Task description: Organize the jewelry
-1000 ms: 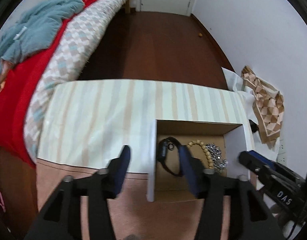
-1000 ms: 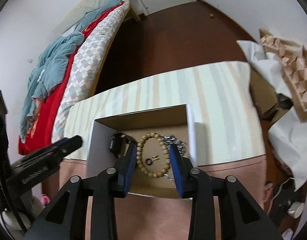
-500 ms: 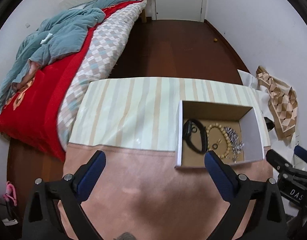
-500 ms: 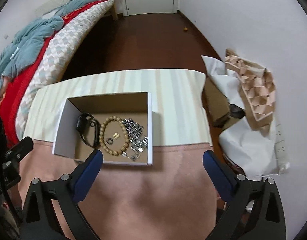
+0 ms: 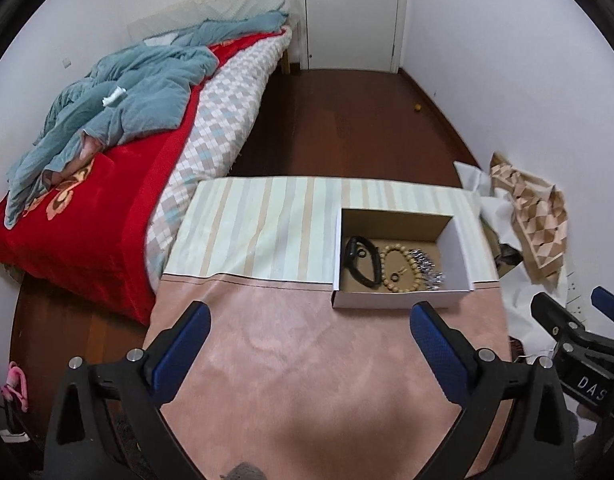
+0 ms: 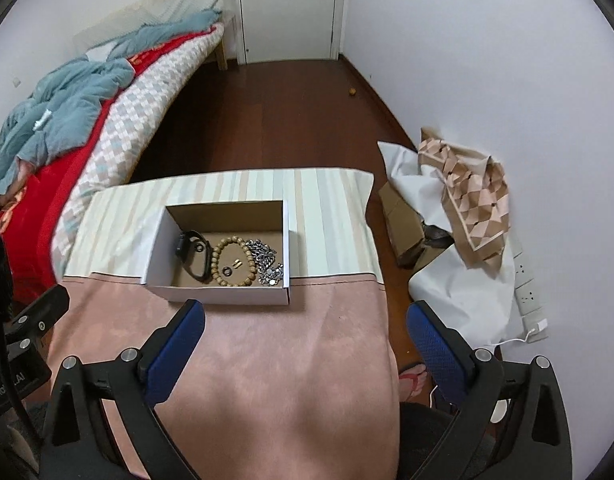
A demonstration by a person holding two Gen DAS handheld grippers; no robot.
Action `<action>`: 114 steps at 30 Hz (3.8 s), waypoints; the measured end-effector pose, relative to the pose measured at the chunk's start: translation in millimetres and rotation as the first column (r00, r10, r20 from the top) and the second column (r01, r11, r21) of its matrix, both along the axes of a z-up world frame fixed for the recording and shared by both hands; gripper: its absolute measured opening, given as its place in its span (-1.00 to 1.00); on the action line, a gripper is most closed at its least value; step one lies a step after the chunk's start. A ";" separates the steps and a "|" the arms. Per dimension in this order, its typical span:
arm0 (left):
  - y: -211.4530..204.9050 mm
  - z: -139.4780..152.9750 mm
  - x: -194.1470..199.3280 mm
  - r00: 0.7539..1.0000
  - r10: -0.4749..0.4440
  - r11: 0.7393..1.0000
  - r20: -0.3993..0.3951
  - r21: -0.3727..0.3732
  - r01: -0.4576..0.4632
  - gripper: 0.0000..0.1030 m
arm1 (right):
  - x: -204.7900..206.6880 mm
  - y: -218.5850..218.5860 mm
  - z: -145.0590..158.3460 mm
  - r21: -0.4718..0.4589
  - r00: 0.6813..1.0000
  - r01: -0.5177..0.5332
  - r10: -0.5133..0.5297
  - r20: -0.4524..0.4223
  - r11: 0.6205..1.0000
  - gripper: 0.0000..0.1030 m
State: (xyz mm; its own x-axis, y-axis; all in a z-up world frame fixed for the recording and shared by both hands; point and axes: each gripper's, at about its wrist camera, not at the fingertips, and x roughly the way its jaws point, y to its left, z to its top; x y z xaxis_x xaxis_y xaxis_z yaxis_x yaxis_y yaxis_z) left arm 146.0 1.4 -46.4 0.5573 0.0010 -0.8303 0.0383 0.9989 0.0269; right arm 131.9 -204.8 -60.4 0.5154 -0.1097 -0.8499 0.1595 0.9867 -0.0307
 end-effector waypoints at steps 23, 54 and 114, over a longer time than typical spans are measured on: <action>15.9 115.6 -110.5 0.986 -0.005 0.999 0.169 -0.031 0.010 0.98 | -138.3 15.5 149.2 -0.022 0.971 -0.032 0.036 0.237 0.999 0.98; -5.4 91.3 -35.0 0.994 0.018 1.000 0.110 0.012 -0.020 1.00 | -47.8 -0.3 119.0 -0.036 0.993 -0.008 0.012 0.116 0.999 1.00; -8.7 70.5 -28.7 0.999 0.010 1.000 0.037 0.003 -0.010 1.00 | -32.4 -0.7 97.2 -0.015 0.999 -0.032 0.033 0.040 0.999 1.00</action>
